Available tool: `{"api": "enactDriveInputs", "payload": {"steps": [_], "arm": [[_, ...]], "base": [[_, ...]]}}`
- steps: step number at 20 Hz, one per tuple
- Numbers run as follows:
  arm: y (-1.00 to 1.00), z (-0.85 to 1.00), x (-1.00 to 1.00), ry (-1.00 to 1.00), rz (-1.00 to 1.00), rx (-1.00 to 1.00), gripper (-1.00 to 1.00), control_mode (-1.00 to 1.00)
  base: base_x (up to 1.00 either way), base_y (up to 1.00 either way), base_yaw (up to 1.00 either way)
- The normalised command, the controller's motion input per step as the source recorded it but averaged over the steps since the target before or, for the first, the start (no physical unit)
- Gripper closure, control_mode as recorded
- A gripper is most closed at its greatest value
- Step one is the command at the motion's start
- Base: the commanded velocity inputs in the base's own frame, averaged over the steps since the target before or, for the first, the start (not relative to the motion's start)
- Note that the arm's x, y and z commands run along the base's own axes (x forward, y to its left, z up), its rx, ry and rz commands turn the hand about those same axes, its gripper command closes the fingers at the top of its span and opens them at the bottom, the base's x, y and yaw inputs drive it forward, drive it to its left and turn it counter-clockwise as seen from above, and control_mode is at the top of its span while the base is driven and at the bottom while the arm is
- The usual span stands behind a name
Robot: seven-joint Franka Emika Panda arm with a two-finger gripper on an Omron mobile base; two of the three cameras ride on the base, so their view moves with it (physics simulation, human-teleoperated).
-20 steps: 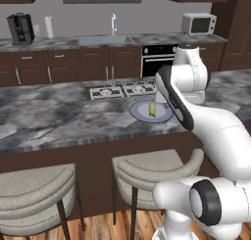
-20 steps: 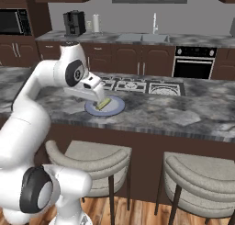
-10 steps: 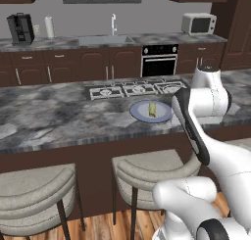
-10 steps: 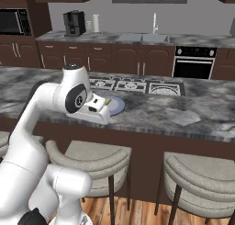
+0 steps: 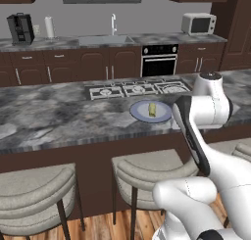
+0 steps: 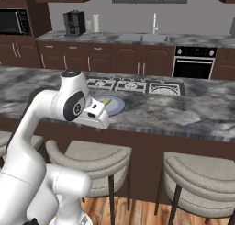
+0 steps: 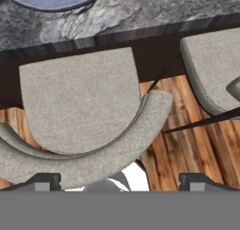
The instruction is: Retrieve the butter from the fridge and place it on a plate on the dining table. Then retrieve the butter knife by the fridge and place it near the plate.
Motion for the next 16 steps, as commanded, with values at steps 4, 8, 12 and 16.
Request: {"api": "enactDriveInputs", "payload": {"steps": [4,8,12,16], "arm": [[0.0,0.0,0.0,0.0,0.0,0.0,-1.0,1.0],[0.0,0.0,0.0,0.0,0.0,0.0,-1.0,1.0],[0.0,0.0,0.0,0.0,0.0,0.0,-1.0,1.0],[0.0,0.0,0.0,0.0,0.0,0.0,-1.0,1.0]], "base": [[-0.28,-0.45,0.0],[-0.35,-0.79,-0.02],[-0.05,-0.91,-0.41],[0.0,-0.96,-0.63]]}}
